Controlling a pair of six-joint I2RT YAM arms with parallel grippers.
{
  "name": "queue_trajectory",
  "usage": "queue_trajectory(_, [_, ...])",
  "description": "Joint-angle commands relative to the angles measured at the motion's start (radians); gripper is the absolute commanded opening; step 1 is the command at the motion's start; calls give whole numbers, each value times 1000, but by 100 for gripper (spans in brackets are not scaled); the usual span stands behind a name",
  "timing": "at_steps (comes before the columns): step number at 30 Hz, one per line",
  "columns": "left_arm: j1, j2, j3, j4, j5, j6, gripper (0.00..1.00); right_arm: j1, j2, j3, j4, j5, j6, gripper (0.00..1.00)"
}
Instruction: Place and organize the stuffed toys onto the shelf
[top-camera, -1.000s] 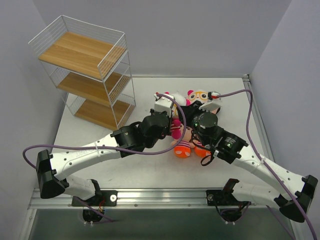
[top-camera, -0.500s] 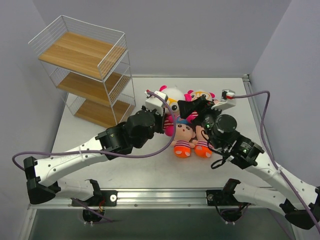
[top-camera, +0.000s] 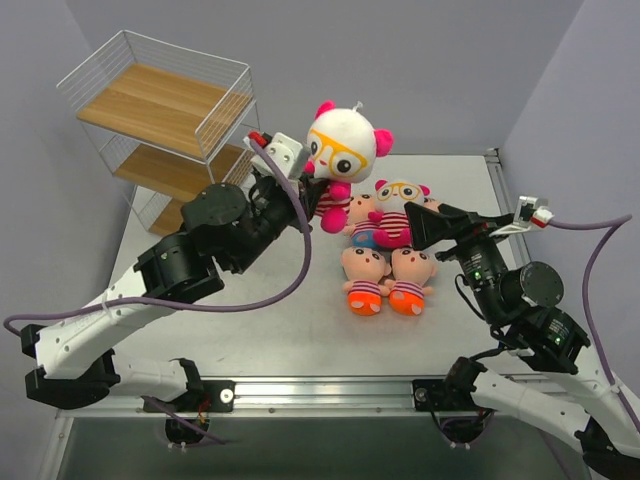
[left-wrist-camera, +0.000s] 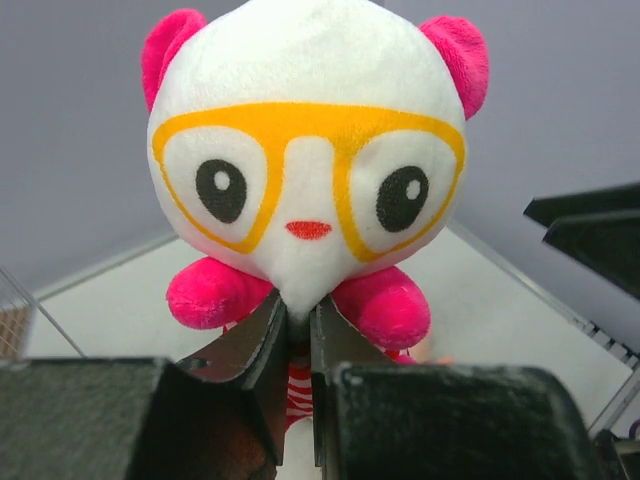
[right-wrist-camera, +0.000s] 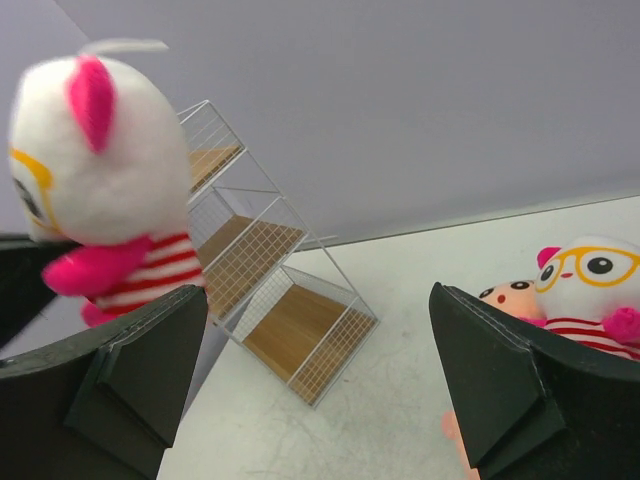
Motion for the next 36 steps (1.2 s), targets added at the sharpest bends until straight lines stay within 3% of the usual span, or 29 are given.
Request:
queue_trajectory(1, [16, 19, 157, 11, 10, 133, 3, 6, -1, -3, -10, -2, -78, 100])
queue_trajectory(6, [73, 99, 378, -5, 42, 249, 2, 6, 21, -14, -15, -26, -112, 100])
queue_trajectory(10, [223, 171, 542, -63, 112, 292, 2, 6, 53, -3, -18, -66, -147, 100])
queue_trajectory(12, [356, 209, 620, -92, 198, 272, 2, 6, 65, 2, -13, -101, -164, 100])
queue_trajectory(16, [518, 258, 702, -95, 314, 275, 2, 6, 79, -4, 4, -152, -211, 100])
queue_trajectory(22, [757, 292, 727, -40, 494, 243, 2, 6, 108, -11, 10, -215, -250, 100])
queue_trajectory(28, [1042, 330, 696, 59, 736, 63, 2, 5, 153, -17, 16, -258, -285, 100])
queue_trajectory(36, [1279, 412, 644, 224, 960, -80, 2, 5, 185, -41, 34, -304, -322, 100])
